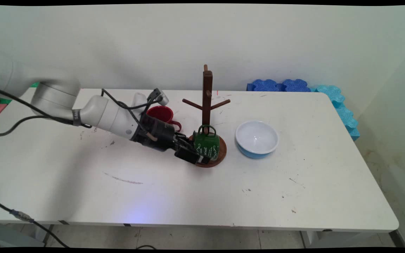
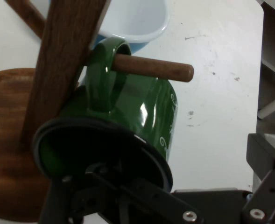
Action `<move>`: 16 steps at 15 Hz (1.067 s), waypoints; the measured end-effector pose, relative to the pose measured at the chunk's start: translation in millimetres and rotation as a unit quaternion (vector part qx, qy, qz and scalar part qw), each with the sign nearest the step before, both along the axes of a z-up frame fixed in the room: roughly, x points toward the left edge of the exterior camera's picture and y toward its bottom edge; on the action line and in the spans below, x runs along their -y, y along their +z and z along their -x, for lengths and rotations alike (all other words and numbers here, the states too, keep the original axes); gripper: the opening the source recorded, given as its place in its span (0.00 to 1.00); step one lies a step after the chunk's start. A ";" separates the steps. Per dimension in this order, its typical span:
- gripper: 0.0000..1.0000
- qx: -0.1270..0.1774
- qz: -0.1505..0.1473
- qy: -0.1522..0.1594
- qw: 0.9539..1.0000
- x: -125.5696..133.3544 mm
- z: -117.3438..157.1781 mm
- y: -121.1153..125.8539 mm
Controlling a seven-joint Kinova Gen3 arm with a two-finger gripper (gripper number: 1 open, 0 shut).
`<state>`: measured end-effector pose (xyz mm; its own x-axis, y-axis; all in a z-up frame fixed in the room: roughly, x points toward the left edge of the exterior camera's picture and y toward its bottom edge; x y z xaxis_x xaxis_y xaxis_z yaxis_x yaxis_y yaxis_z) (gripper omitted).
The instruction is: Pick up the green mug from the rack
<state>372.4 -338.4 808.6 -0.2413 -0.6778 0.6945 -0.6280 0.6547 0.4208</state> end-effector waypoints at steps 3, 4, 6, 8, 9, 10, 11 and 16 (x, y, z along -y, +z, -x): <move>1.00 -0.002 -0.001 -0.009 1.000 5.8 5.8 -5.9; 1.00 -0.003 -0.001 -0.011 1.000 7.4 7.4 -7.2; 1.00 -0.004 -0.002 -0.014 1.000 9.9 9.7 -9.2; 1.00 -0.005 -0.002 -0.015 1.000 13.1 12.3 -11.4; 1.00 -0.005 -0.002 -0.015 1.000 14.3 13.1 -12.2; 1.00 -0.006 -0.002 -0.015 1.000 15.6 13.8 -13.0; 1.00 -0.006 -0.002 -0.015 1.000 16.6 14.5 -13.7; 0.00 -0.007 -0.001 -0.013 1.000 20.6 15.6 -15.3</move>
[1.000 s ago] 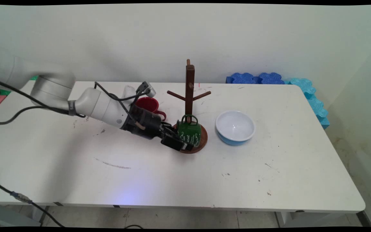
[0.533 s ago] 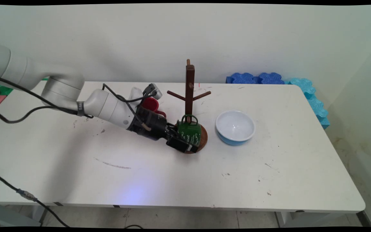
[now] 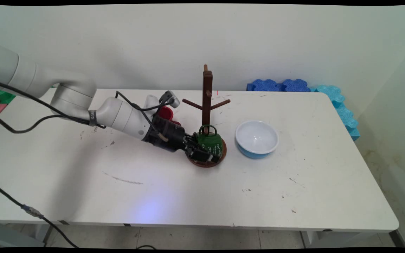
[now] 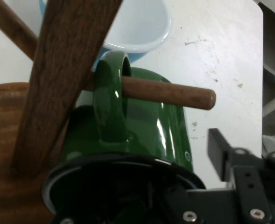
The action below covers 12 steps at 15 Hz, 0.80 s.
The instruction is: Pick up the green mug from the rack, then place the picked object on the table
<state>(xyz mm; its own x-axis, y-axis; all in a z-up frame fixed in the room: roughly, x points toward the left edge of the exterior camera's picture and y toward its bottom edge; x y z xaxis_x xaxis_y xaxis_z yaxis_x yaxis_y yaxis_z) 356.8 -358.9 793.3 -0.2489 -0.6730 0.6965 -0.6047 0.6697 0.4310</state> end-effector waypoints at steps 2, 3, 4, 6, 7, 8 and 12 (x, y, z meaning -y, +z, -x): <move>0.00 0.000 0.000 0.001 1.000 0.6 0.0 -0.2; 0.00 -0.001 0.000 0.001 1.000 0.7 0.1 -0.2; 0.00 -0.001 0.000 0.001 1.000 0.6 0.1 -0.1; 0.00 -0.001 -0.001 0.000 1.000 0.4 0.2 0.3; 0.00 -0.001 -0.001 0.000 1.000 -0.1 0.2 0.7; 0.00 -0.002 -0.001 0.000 1.000 -0.6 -0.1 1.0; 0.00 -0.003 -0.002 -0.002 1.000 -2.8 -0.5 3.0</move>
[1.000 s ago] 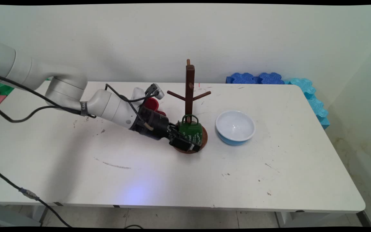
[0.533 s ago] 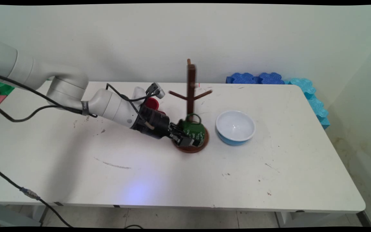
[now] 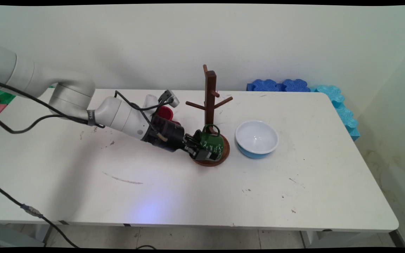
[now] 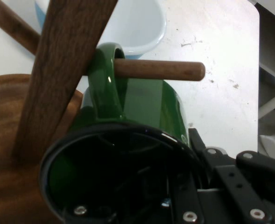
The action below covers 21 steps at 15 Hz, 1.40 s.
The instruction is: Place the picked object on the table
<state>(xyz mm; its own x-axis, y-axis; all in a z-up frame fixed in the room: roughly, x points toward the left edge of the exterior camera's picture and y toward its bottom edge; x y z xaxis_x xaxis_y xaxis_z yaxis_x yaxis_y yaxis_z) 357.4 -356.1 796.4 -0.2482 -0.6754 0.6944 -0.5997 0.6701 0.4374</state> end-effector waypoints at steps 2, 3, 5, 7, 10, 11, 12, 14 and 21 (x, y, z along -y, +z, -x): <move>0.00 0.000 0.001 -0.002 1.000 -1.3 -0.4 1.2; 0.00 0.001 0.002 -0.004 1.000 -1.9 -0.6 2.0; 0.00 0.005 0.006 -0.009 1.000 -2.5 -1.1 3.3; 0.00 0.011 0.013 -0.017 1.000 -2.8 -1.7 4.6; 0.00 0.020 0.025 -0.029 0.999 -3.5 -2.2 6.7; 0.00 0.022 0.029 -0.033 0.999 -3.8 -2.3 7.4; 0.00 0.025 0.034 -0.036 0.998 -3.9 -2.3 8.4; 0.00 0.028 0.040 -0.041 0.998 -3.8 -2.4 9.7; 0.00 0.045 0.067 -0.063 0.995 -2.8 -3.7 15.6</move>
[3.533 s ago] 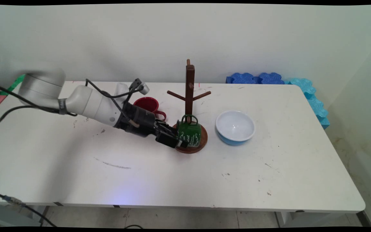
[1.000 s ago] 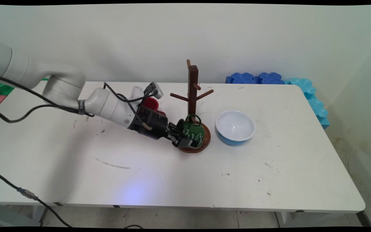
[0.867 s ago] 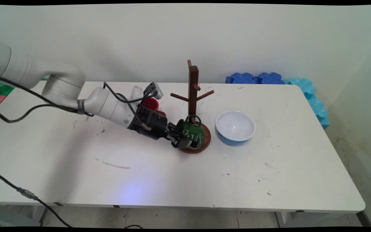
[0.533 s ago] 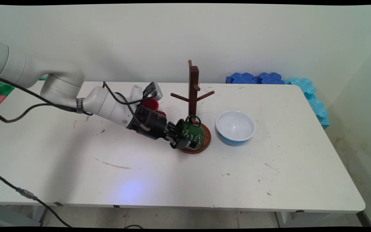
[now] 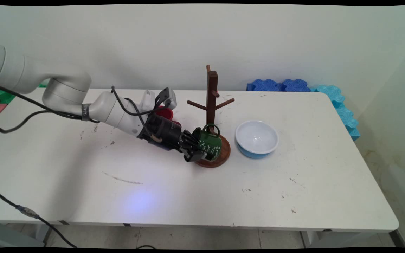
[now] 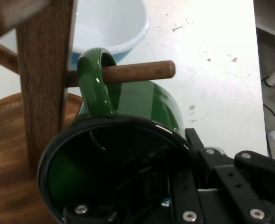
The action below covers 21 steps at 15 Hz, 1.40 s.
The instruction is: Place the picked object on the table
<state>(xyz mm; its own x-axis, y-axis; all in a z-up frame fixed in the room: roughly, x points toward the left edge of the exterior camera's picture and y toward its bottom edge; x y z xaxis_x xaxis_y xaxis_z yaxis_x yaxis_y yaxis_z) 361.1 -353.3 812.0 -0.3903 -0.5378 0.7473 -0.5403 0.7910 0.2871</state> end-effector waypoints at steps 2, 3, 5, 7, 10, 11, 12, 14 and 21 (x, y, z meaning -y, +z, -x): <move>0.00 0.006 0.007 -0.009 1.000 -0.5 -0.2 1.7; 0.00 0.008 0.011 -0.013 1.000 -1.0 -0.3 2.5; 0.00 0.014 0.019 -0.025 0.999 -2.4 0.0 4.2; 0.00 0.019 0.028 -0.037 0.999 -4.5 0.5 6.3; 0.00 0.028 0.042 -0.055 0.997 -7.5 0.8 10.0; 0.00 0.030 0.047 -0.059 0.997 -8.3 0.9 11.2; 0.00 0.032 0.051 -0.065 0.996 -9.3 1.1 12.7; 0.00 0.036 0.060 -0.075 0.995 -11.6 1.5 15.3; 0.00 0.049 0.081 -0.099 0.991 -21.5 -1.2 24.6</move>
